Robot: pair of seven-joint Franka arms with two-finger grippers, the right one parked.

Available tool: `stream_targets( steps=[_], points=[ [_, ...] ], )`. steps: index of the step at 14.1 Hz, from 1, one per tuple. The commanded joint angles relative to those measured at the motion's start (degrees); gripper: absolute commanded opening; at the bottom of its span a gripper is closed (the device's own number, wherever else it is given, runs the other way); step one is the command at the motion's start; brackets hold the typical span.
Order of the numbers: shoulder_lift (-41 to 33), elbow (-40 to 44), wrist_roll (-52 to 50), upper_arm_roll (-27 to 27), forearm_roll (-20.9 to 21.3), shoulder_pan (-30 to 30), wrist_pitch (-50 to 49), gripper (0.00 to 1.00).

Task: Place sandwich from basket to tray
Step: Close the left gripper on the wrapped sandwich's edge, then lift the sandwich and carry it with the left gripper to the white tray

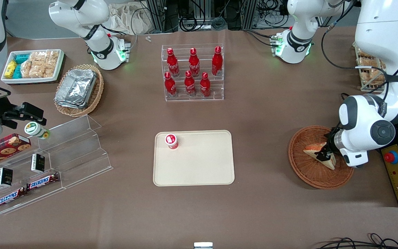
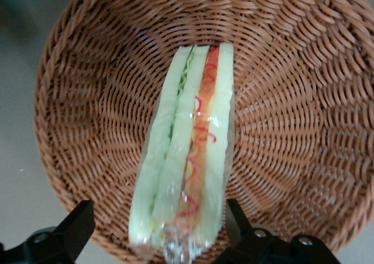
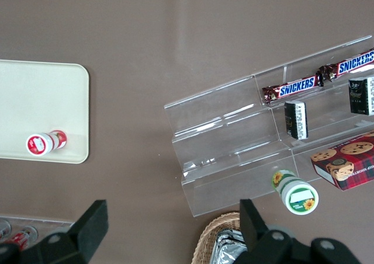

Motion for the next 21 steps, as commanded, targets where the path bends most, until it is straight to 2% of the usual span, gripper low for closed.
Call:
stream_targets(
  steps=[1,2,3,4,5,6,7,11,15,18,21],
  points=[
    [1.21,-1.04,-1.76,0.43,1.13,0.08,3.66,1.00],
    [1.57,-0.96,-1.76,0.43,1.48,0.08,3.75,0.99],
    [1.74,-0.87,-1.76,0.43,1.83,0.00,3.93,0.90],
    [2.09,-0.87,-1.76,0.43,1.84,0.08,4.45,0.71],
    [2.36,-0.61,-1.76,0.52,1.84,0.08,4.72,0.46],
    [2.45,-0.52,-1.76,0.52,1.84,0.17,4.81,0.27],
    [2.36,-0.43,-1.76,0.52,1.84,0.17,4.81,0.14],
    [-2.72,-0.08,-0.45,0.52,1.92,0.52,2.98,0.06],
    [-5.55,7.11,9.63,-0.36,1.31,-0.18,-8.08,0.01],
    [-5.55,13.88,20.62,-5.70,0.78,-0.36,-19.67,0.00],
    [-5.81,16.26,26.08,-11.33,0.78,-0.36,-21.38,0.00]
  ],
)
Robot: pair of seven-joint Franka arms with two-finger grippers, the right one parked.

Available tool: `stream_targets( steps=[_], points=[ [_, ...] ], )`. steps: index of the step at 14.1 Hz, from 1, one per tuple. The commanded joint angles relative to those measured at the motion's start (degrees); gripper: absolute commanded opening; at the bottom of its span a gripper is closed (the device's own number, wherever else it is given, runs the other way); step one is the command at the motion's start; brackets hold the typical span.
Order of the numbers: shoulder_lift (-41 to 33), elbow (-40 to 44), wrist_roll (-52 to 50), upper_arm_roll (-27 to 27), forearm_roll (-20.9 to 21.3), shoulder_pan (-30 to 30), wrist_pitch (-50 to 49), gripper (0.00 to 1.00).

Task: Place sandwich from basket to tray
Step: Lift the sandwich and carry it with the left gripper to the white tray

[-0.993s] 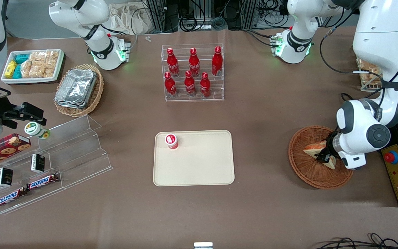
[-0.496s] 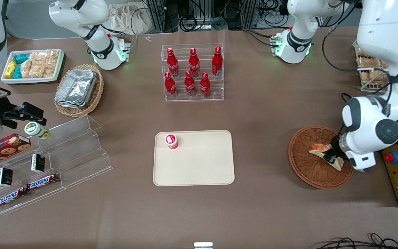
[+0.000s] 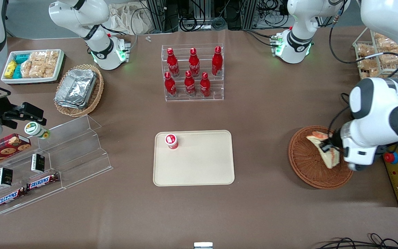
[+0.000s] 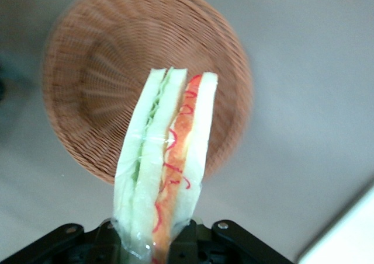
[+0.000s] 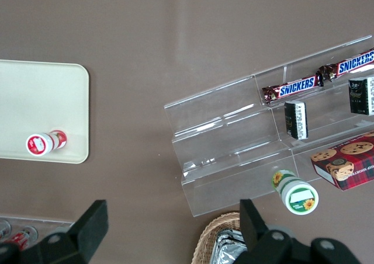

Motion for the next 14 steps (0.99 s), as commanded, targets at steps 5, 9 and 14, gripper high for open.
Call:
stream_targets(
  steps=[5,9,14],
  points=[
    [2.01,6.19,5.66,-9.88,-0.06,-1.54,-1.64,0.00],
    [4.11,5.92,-2.39,-9.97,-0.06,-7.16,5.63,0.00],
    [11.32,6.45,-2.64,-9.89,4.86,-15.42,13.46,0.00]
  ],
)
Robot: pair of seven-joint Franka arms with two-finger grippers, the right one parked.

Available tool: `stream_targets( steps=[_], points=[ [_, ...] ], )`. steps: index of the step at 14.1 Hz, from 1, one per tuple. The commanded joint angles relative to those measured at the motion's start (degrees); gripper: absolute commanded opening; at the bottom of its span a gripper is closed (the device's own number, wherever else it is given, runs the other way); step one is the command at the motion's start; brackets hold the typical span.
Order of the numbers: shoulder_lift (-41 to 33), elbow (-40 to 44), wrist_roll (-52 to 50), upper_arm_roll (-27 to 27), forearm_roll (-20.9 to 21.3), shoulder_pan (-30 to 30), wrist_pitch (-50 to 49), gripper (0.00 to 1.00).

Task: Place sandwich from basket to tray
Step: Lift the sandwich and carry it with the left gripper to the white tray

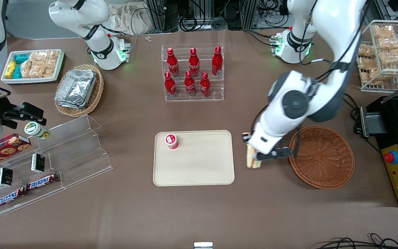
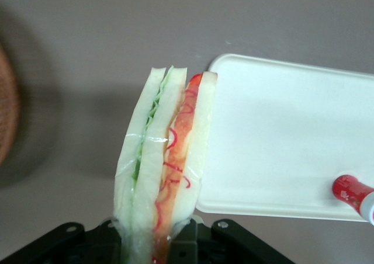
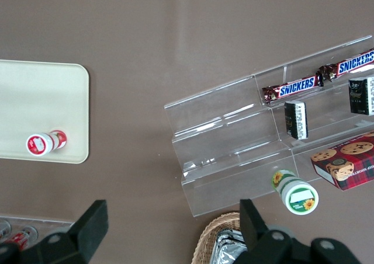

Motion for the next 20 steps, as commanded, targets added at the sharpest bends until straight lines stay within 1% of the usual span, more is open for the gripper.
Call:
stream_targets(
  steps=[1,3,4,6,10,14,16,17,18,19,20],
  points=[
    [4.80,3.18,-1.30,0.41,2.76,-4.07,2.95,0.00],
    [7.96,5.29,-1.39,0.41,2.58,-4.87,4.09,0.00],
    [9.54,5.82,-1.39,0.41,2.41,-5.05,6.54,0.00],
    [11.92,6.08,-2.00,0.75,2.93,-7.67,9.01,0.00],
    [16.05,9.42,-3.41,0.85,5.66,-8.48,9.02,0.00],
    [18.08,9.43,-5.17,0.76,9.17,-8.57,9.46,0.00],
    [18.78,9.25,-5.26,0.76,9.53,-8.65,10.34,0.00],
    [19.05,9.25,-5.26,0.85,9.44,-8.57,10.69,0.05],
    [19.31,9.25,-5.78,0.76,9.44,-8.65,10.86,0.17],
    [19.57,9.25,-7.44,0.85,9.53,-8.65,11.13,0.50],
    [19.66,9.16,-8.06,0.76,9.70,-8.65,11.74,0.63]
  ],
)
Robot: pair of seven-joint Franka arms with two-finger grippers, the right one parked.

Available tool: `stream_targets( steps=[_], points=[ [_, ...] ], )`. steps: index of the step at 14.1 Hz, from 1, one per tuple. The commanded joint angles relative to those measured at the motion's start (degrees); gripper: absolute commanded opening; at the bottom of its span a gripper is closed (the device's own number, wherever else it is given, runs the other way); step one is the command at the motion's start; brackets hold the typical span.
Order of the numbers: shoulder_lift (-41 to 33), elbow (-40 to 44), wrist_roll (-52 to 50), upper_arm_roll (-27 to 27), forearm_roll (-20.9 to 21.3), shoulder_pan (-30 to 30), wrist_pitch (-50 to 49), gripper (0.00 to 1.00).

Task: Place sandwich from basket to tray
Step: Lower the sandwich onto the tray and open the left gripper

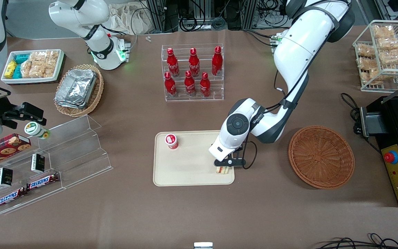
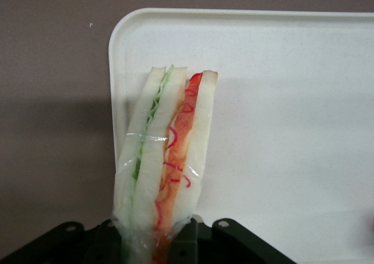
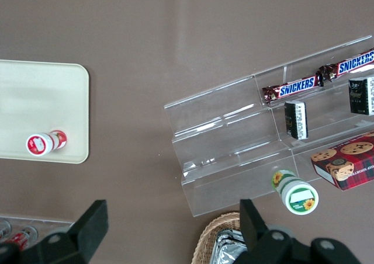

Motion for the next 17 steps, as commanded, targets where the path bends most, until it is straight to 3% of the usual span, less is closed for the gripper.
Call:
stream_targets(
  steps=[1,2,7,11,15,17],
  points=[
    [1.46,1.71,-3.05,0.61,2.01,-0.95,1.93,0.83],
    [1.81,1.71,-3.14,0.52,2.45,-0.95,2.72,0.99],
    [-0.29,1.80,-4.53,0.52,2.19,-0.16,2.73,1.00],
    [-8.28,1.45,-3.93,0.08,1.14,4.66,-3.83,1.00],
    [-15.22,1.54,6.23,0.17,-7.63,9.05,-13.06,1.00],
    [-18.82,1.45,12.13,0.17,-10.11,12.39,-19.21,1.00]
  ],
)
